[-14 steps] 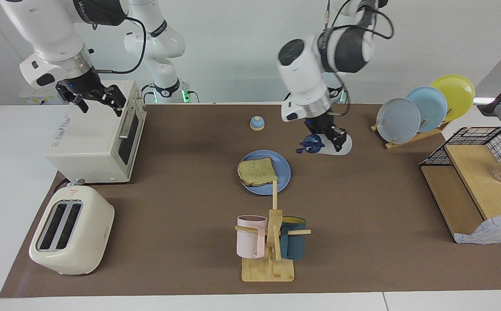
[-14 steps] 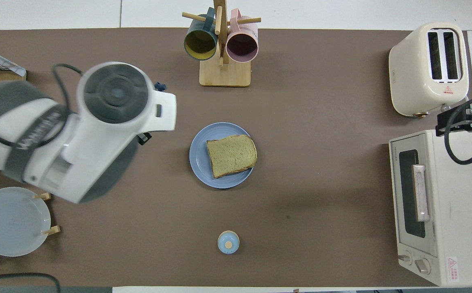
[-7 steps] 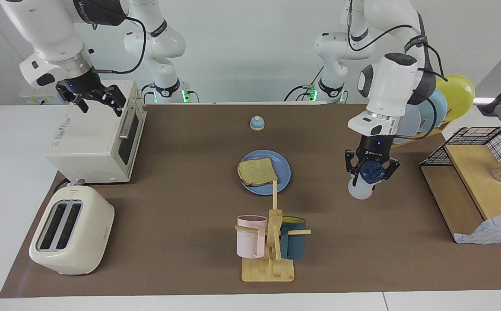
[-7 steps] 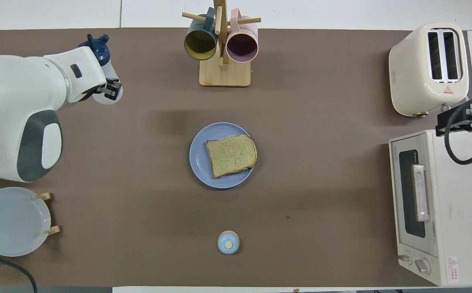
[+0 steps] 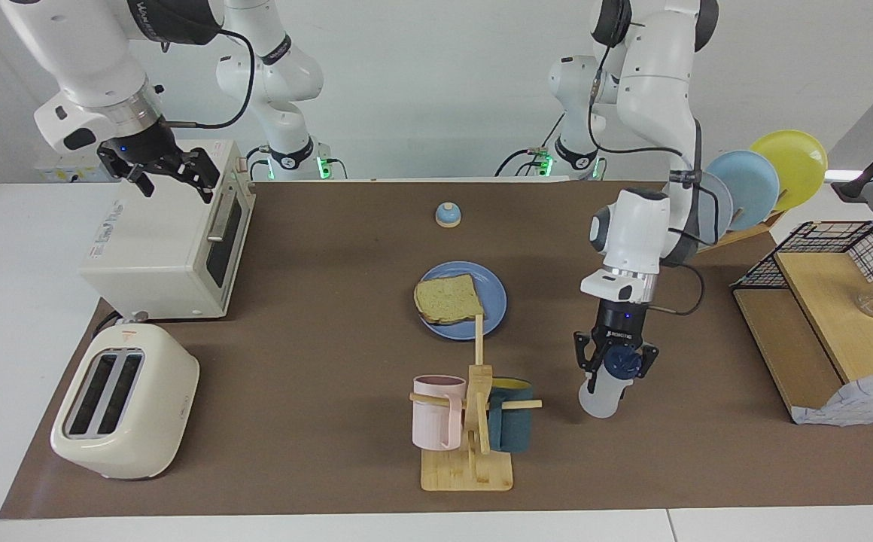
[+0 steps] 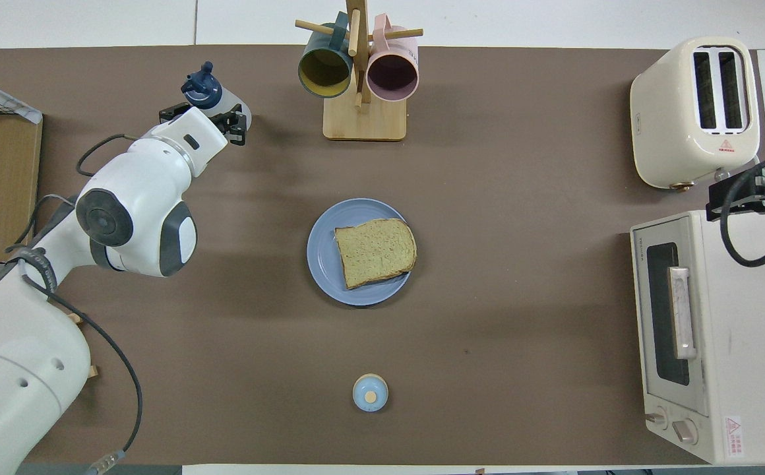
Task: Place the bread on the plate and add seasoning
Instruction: 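Carry the bottle back beside the mug rack with the left gripper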
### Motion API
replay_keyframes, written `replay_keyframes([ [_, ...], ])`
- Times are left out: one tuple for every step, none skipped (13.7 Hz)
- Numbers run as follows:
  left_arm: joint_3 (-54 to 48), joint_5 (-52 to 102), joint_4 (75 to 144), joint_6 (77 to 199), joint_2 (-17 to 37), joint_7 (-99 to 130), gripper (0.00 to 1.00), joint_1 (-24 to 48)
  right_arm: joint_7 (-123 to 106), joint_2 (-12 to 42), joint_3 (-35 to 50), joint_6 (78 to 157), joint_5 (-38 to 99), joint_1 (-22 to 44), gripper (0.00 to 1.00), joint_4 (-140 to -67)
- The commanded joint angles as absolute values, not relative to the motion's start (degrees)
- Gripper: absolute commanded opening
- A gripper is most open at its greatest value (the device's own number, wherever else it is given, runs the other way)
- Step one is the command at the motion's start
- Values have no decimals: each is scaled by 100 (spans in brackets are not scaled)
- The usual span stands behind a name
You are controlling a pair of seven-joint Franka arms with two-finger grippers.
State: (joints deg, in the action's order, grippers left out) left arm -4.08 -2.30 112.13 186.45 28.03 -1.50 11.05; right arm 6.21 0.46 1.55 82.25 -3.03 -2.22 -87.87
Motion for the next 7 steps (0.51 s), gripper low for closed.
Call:
replay_keyframes([
  [-387,-202,10697,18817,3242,-176,0,1151,536,-70,193,8200,-343,-290,100,-8912],
  [-387,-220,10644,18835,3356,-184,0,1151,527,-70,193,8200,-343,-290,100,-8912],
  [-387,-263,10600,18818,3410,-211,0,1117,536,-70,202,8200,-343,-290,100,-8912],
  [-387,-307,10608,18765,3410,-228,0,1108,536,-70,193,8200,-343,-290,100,-8912],
  [-387,-308,10617,18756,3410,-237,0,1099,536,-70,193,8200,-343,-290,100,-8912],
  [-387,-316,10643,18747,3419,-255,0,1099,536,-70,193,8200,-343,-290,100,-8912],
  [-387,-308,10652,18721,3419,-272,0,1090,536,-70,193,8200,-343,-290,100,-8912],
])
